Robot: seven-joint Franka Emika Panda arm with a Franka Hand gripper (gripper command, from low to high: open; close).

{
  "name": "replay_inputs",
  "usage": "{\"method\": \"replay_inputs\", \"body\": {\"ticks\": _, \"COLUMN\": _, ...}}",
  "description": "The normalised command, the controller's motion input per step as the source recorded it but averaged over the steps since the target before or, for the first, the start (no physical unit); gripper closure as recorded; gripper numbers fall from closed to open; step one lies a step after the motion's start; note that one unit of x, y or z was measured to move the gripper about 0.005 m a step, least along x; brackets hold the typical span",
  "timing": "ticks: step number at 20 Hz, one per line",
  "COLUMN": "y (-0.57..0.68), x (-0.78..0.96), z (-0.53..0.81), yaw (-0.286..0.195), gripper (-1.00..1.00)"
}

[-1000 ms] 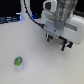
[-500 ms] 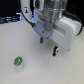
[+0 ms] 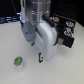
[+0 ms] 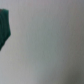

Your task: Open the kcup holder, insert the kcup into the holder, and close the kcup holder

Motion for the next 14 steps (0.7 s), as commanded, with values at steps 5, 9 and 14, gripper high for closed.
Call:
{"method": "replay_inputs", "body": {"ticks": 5, "y": -0.61, "x": 0.09, "z": 0.01, "yaw": -0.234, "gripper": -1.0}}
{"method": "replay_inputs", "body": {"ticks": 9, "y": -0.53, "x": 0.27, "z": 0.0, "yaw": -0.236, "gripper": -1.0}}
{"method": "replay_inputs", "body": {"ticks": 14, "y": -0.37, "x": 0.3, "z": -0.1, "yaw": -0.234, "gripper": -1.0}}
